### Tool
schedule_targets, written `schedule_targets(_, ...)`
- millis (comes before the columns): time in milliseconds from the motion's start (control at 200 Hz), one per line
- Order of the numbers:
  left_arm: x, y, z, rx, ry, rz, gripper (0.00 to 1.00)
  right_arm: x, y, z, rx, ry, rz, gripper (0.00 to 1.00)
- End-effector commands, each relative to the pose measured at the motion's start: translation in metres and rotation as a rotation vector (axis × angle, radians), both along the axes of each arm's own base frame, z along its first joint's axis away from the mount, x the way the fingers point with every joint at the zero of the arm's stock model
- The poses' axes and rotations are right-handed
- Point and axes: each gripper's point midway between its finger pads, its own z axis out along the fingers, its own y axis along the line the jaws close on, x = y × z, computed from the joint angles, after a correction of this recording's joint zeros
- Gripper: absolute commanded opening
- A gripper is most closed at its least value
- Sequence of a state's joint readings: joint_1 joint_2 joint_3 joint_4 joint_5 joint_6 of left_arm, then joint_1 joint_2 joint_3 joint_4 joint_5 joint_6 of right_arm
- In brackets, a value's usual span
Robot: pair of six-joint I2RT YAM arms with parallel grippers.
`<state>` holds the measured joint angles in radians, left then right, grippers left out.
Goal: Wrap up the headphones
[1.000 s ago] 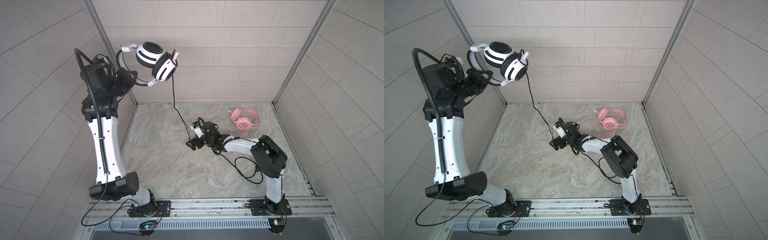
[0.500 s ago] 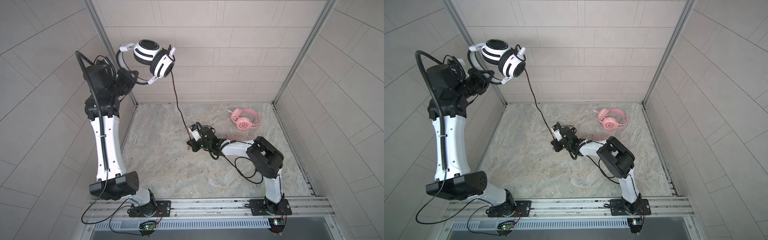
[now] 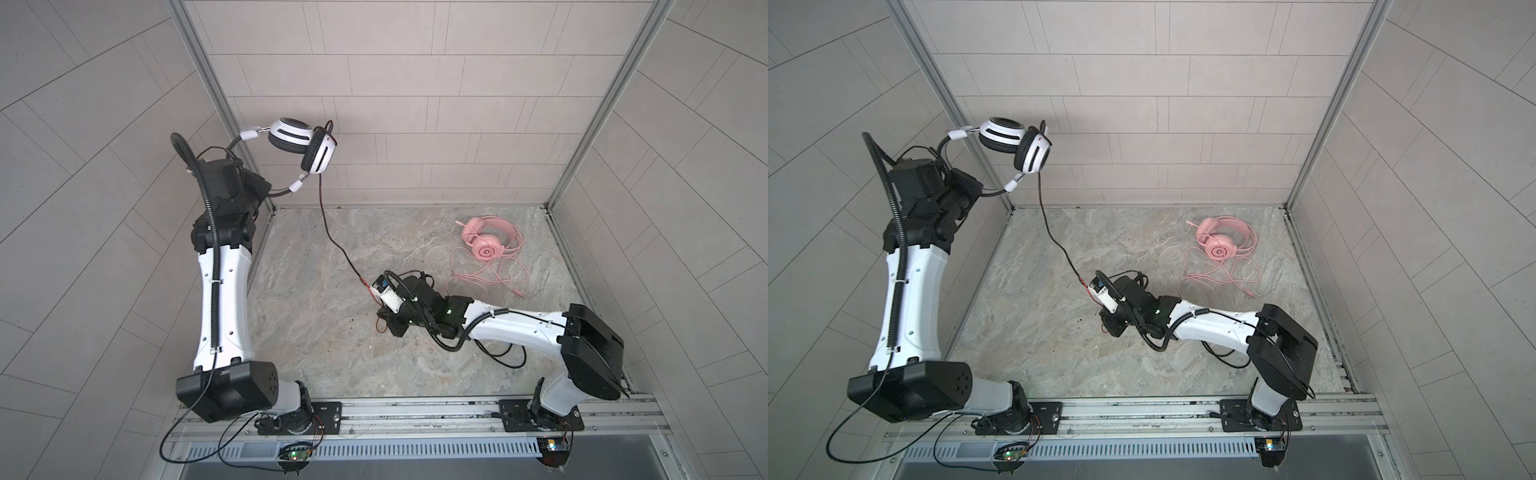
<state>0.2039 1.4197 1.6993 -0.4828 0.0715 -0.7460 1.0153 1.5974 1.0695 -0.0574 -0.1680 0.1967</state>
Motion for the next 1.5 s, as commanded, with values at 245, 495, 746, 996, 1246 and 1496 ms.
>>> schedule_targets(245,0.038,-0.075,-0.038,0.429,0.144,-0.138,0.00,-0.008,-0.042,0.052,-0.182,-0.190,-0.014,0.02)
schedule_targets(495,0.043,-0.141,-0.085,0.475,0.154,-0.306,0.00,0.016,-0.079,0.112,-0.246,-0.370,-0.143,0.02)
schedule_targets(746,0.053,-0.171,-0.088,0.310,0.094,-0.382,0.00,0.022,-0.093,0.126,-0.252,-0.343,-0.154,0.02)
schedule_targets(996,0.053,-0.179,-0.082,0.281,0.090,-0.434,0.00,0.023,-0.098,0.106,-0.263,-0.273,-0.153,0.03)
schedule_targets(1246,0.057,-0.120,-0.062,-0.044,0.047,-0.399,0.00,0.024,-0.107,0.039,-0.241,-0.119,-0.189,0.03)
schedule_targets(1496,0.042,-0.093,-0.013,-0.101,-0.038,-0.396,0.00,0.014,-0.117,-0.001,-0.233,-0.028,-0.221,0.40)
